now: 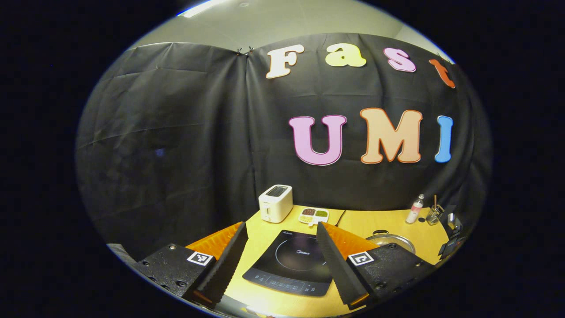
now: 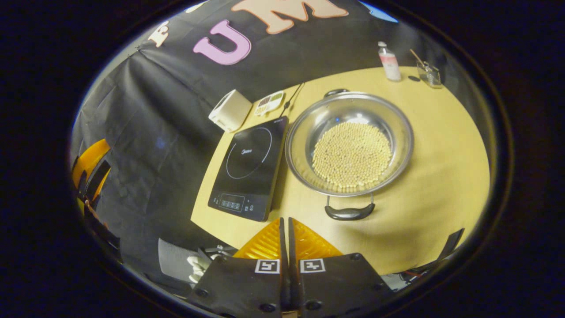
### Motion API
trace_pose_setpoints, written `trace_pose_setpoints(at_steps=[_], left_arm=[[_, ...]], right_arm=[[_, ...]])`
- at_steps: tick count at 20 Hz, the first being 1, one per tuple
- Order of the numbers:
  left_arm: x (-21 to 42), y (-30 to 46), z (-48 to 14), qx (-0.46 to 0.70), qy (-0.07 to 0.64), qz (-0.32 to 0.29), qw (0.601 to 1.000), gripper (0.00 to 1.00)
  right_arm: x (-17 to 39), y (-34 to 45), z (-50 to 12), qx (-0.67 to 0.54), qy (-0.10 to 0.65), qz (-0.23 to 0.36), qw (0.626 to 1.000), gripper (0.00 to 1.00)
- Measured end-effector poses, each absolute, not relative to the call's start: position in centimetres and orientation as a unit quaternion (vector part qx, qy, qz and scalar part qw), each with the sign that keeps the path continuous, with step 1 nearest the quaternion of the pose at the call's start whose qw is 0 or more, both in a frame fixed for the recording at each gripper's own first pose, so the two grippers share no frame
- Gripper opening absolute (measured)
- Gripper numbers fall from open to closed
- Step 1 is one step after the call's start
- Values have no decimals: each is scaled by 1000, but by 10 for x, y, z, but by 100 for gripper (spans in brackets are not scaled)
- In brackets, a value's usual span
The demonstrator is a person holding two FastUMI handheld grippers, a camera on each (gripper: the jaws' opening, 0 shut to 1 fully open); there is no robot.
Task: First push the handle of the pot to place it horizontally, then grasp the pot with both hands and set it on the induction cooktop.
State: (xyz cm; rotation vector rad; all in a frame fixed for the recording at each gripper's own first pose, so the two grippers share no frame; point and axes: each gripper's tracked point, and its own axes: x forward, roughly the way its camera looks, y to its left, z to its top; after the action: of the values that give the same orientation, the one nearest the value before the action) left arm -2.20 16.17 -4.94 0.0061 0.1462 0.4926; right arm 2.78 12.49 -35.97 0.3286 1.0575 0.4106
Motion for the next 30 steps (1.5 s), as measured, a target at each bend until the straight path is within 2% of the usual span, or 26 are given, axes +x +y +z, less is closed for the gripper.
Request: trace_pose_setpoints(at_steps=[2,3,5,7,9,10,12,13,14,15,23,30], left_arm=[[-23,164,-51,7,78,260,962,92],[-25,165,-50,10,79,266,961,96],[-26,165,-48,15,80,275,958,92],[-26,164,-48,17,81,281,956,92],[-26,160,-47,16,82,284,955,92],[-26,159,-47,17,83,286,954,99],[-26,155,-48,18,85,288,954,96],[-27,154,-48,19,85,290,953,96],[-27,153,-48,21,86,292,952,96],[-27,152,-50,22,87,294,952,99],[-18,141,-62,2,100,295,950,96],[-14,135,-75,-16,114,293,949,96]], right_arm=[[32,126,-378,140,514,198,823,0],[35,128,-385,139,519,201,819,0],[36,133,-396,137,531,208,810,2],[40,133,-409,125,540,208,806,0],[44,130,-418,119,547,202,804,3],[47,128,-421,118,550,199,802,0],[51,119,-427,112,556,192,801,0],[54,114,-430,110,558,188,801,3],[55,109,-432,112,560,185,800,0],[55,108,-431,121,564,184,796,0],[59,79,-435,124,574,166,792,2],[72,38,-435,105,579,127,799,2]])
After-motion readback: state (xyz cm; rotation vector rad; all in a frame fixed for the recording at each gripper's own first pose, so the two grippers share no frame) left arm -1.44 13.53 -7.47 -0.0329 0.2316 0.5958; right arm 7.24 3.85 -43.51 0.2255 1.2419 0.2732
